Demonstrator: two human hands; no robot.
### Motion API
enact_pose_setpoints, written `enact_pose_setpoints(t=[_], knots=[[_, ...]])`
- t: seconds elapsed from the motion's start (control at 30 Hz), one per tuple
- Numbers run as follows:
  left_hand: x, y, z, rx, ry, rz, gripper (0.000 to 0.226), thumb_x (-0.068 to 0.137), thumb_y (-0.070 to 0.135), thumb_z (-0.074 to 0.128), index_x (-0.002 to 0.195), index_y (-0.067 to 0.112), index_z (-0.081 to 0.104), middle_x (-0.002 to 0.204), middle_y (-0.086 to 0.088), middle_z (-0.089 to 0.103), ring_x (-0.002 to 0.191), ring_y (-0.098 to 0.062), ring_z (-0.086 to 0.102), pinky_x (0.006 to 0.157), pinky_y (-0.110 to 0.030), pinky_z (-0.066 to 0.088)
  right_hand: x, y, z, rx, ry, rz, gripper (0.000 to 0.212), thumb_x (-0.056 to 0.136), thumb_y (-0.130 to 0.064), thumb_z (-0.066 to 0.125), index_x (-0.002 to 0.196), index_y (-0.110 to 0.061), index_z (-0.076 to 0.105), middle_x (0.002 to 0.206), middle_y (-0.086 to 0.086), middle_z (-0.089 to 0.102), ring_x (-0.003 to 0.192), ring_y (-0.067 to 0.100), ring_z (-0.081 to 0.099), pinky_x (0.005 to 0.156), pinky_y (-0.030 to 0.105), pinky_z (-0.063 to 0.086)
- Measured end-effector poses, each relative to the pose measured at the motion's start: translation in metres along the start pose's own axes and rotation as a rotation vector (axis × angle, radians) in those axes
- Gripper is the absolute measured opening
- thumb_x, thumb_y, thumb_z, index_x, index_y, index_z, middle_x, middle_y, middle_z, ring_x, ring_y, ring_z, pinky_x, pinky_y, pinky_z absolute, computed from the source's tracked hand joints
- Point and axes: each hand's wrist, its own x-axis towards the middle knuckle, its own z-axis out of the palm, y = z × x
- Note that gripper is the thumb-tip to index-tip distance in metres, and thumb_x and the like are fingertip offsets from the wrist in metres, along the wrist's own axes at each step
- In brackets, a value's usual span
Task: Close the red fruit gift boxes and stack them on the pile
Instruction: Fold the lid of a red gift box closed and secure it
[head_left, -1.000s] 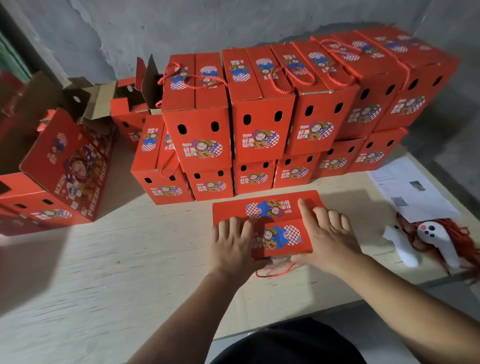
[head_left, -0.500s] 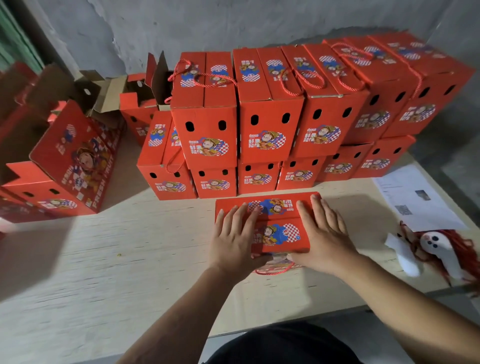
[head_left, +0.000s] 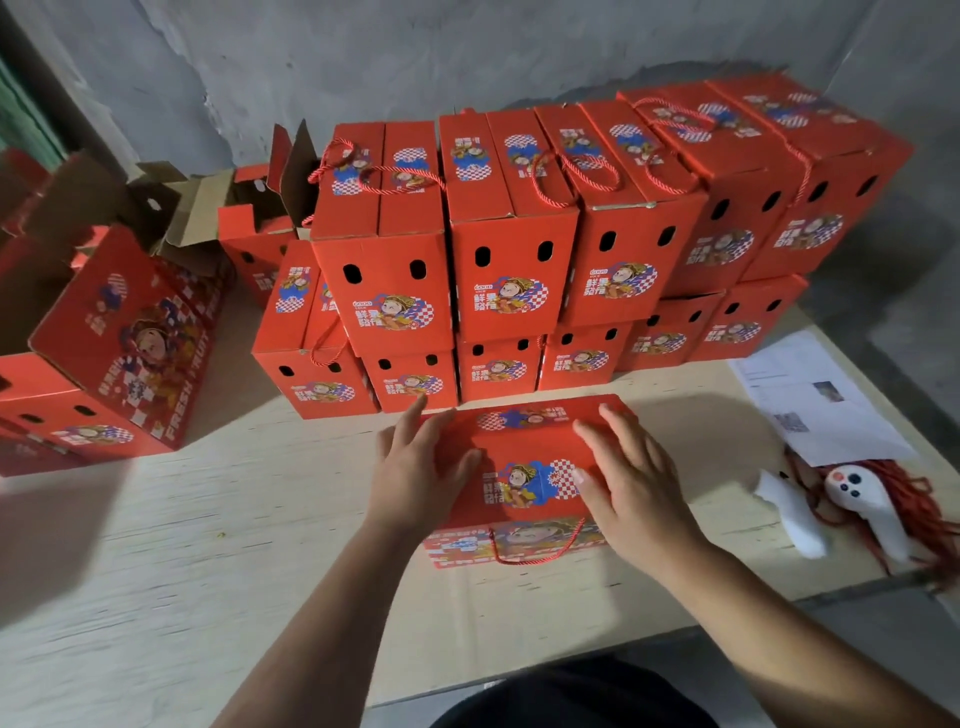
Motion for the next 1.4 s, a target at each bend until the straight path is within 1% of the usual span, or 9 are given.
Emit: enact_pose_setpoints(t=[0.23, 0.47, 0.6, 0.7, 0.83, 0.93, 1.03, 1.2, 1.4], knots=[[0.038, -0.005, -0.016, 0.220, -0.281, 0.039, 0.109, 0.072, 0.099, 0.040, 0.159, 0.033, 0.036, 0.156, 0.002, 0.048, 0.142, -0.031, 0.047, 0.110, -0.049, 0.046, -0.037, -0.039, 0.031, 0.395, 0.090, 0.543, 0.106, 0.086, -0.066, 0.063, 0.163, -0.034, -0.002, 0.169, 0.001, -0.009, 0.154, 0.036, 0.009, 0.118, 0.055, 0.029], [0.018, 0.036, -0.021, 0.301, -0.376, -0.105, 0.094, 0.070, 0.101, 0.009, 0.079, 0.021, 0.059, 0.076, -0.001, 0.063, 0.081, -0.030, 0.066, 0.071, -0.035, 0.047, 0.020, -0.041, 0.018, 0.751, 0.081, 0.714, 0.132, 0.066, -0.077, 0.074, 0.158, -0.048, -0.015, 0.169, 0.008, -0.025, 0.157, 0.020, -0.019, 0.125, 0.052, 0.007], [-0.027, 0.055, -0.021, -0.153, -0.750, -0.251, 0.092, 0.085, 0.094, 0.020, 0.132, 0.023, 0.054, 0.098, -0.003, 0.071, 0.078, -0.024, 0.077, 0.075, -0.034, 0.059, 0.052, -0.016, 0.004, 0.644, 0.005, 0.451, 0.115, 0.083, -0.045, 0.084, 0.165, -0.033, 0.004, 0.172, 0.005, -0.010, 0.159, 0.018, -0.003, 0.124, 0.037, 0.015], [-0.052, 0.073, -0.012, -0.501, -1.026, -0.335, 0.095, 0.080, 0.096, 0.035, 0.149, 0.034, 0.020, 0.100, -0.010, 0.079, 0.082, -0.025, 0.079, 0.073, -0.031, 0.063, 0.057, -0.017, 0.007, 0.358, -0.271, 0.507, 0.107, 0.085, -0.059, 0.074, 0.164, -0.037, 0.006, 0.168, 0.004, 0.013, 0.149, 0.032, 0.034, 0.113, 0.039, 0.035], [-0.050, 0.072, 0.000, -0.536, -0.860, -0.297, 0.108, 0.076, 0.093, 0.050, 0.156, 0.030, 0.013, 0.110, 0.000, 0.073, 0.075, -0.003, 0.074, 0.064, -0.020, 0.056, 0.045, -0.020, 0.013, 0.132, -0.271, 0.407, 0.078, 0.101, -0.043, 0.054, 0.165, -0.035, 0.011, 0.149, 0.011, 0.044, 0.131, 0.035, 0.052, 0.103, 0.046, 0.047], [-0.032, 0.062, 0.002, -0.467, -0.483, -0.185, 0.122, 0.083, 0.075, 0.062, 0.163, 0.029, -0.018, 0.156, -0.002, 0.035, 0.139, -0.011, 0.050, 0.108, -0.036, 0.050, 0.040, -0.015, 0.008, 0.053, -0.222, 0.337, 0.064, 0.108, -0.019, 0.042, 0.165, -0.032, 0.017, 0.148, 0.015, 0.049, 0.126, 0.037, 0.057, 0.100, 0.045, 0.050], [-0.002, 0.047, -0.007, -0.075, -0.137, 0.247, 0.114, 0.083, 0.078, 0.059, 0.168, 0.027, 0.002, 0.168, -0.004, 0.015, 0.155, -0.027, 0.019, 0.123, -0.053, 0.028, 0.038, -0.017, 0.002, 0.220, -0.200, 0.328, 0.069, 0.103, -0.033, 0.060, 0.163, -0.034, 0.026, 0.150, 0.004, 0.054, 0.129, 0.031, 0.059, 0.103, 0.043, 0.050], [0.026, 0.011, -0.008, 0.309, -0.376, 0.522, 0.122, 0.066, 0.087, 0.069, 0.165, 0.037, 0.017, 0.172, 0.005, 0.012, 0.159, -0.034, -0.002, 0.127, -0.065, 0.008, 0.056, -0.001, -0.031, 0.782, -0.344, 0.237, 0.027, 0.104, -0.029, 0.061, 0.129, -0.036, 0.069, 0.125, -0.021, 0.072, 0.122, 0.002, 0.063, 0.101, 0.017, 0.049], [0.045, 0.012, 0.015, 0.654, -0.350, 0.668, 0.117, 0.082, 0.066, 0.074, 0.166, 0.034, -0.002, 0.175, 0.003, 0.002, 0.160, -0.036, -0.013, 0.128, -0.055, -0.004, 0.060, -0.002, -0.033, 0.773, -0.422, 0.268, 0.019, 0.105, -0.044, 0.057, 0.118, -0.054, 0.066, 0.124, -0.034, 0.067, 0.121, -0.012, 0.058, 0.099, 0.012, 0.044]])
